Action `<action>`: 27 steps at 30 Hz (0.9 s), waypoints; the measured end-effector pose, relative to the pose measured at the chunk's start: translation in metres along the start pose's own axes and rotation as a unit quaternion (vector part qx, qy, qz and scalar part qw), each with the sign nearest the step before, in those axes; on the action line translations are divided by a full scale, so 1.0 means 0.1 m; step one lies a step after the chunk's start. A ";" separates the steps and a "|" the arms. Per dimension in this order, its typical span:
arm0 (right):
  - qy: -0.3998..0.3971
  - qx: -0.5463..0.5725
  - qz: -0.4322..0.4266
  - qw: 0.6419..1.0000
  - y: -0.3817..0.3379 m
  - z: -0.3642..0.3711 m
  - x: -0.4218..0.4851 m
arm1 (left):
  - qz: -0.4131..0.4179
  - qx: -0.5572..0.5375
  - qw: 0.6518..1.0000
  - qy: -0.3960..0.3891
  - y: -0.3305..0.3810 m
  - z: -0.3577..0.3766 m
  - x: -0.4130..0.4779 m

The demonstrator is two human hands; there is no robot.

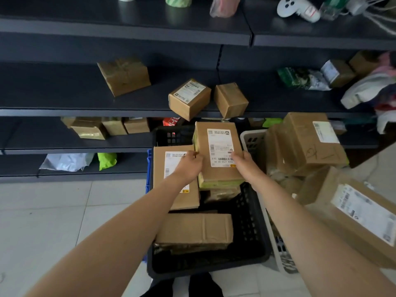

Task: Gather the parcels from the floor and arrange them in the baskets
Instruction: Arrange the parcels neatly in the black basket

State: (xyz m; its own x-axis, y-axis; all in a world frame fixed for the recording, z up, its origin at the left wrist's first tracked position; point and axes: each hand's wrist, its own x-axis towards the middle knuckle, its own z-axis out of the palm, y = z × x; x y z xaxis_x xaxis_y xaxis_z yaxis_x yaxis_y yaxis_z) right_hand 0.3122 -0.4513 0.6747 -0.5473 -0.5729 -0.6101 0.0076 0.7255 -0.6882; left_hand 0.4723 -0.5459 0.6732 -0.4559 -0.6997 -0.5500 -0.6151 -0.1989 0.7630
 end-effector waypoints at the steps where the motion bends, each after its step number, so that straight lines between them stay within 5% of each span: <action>1: 0.023 0.003 -0.006 1.000 0.04 0.03 -0.04 | 0.003 0.002 1.000 -0.002 -0.05 -0.02 -0.02; 13: 0.079 0.052 -0.015 0.995 0.14 0.19 -0.40 | 0.023 -0.007 0.997 -0.078 -0.13 0.00 -0.27; 27: 0.136 0.123 0.023 0.983 0.20 -0.01 -0.51 | 0.065 -0.023 0.995 -0.075 0.04 0.15 -0.33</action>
State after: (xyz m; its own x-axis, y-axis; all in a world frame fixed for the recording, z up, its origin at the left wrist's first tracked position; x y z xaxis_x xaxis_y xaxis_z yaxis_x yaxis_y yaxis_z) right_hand 0.3392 -0.4072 0.6924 -0.7442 -0.3942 -0.5392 0.2223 0.6151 -0.7565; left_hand 0.4754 -0.5133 0.6891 -0.6224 -0.6116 -0.4884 -0.5169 -0.1473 0.8433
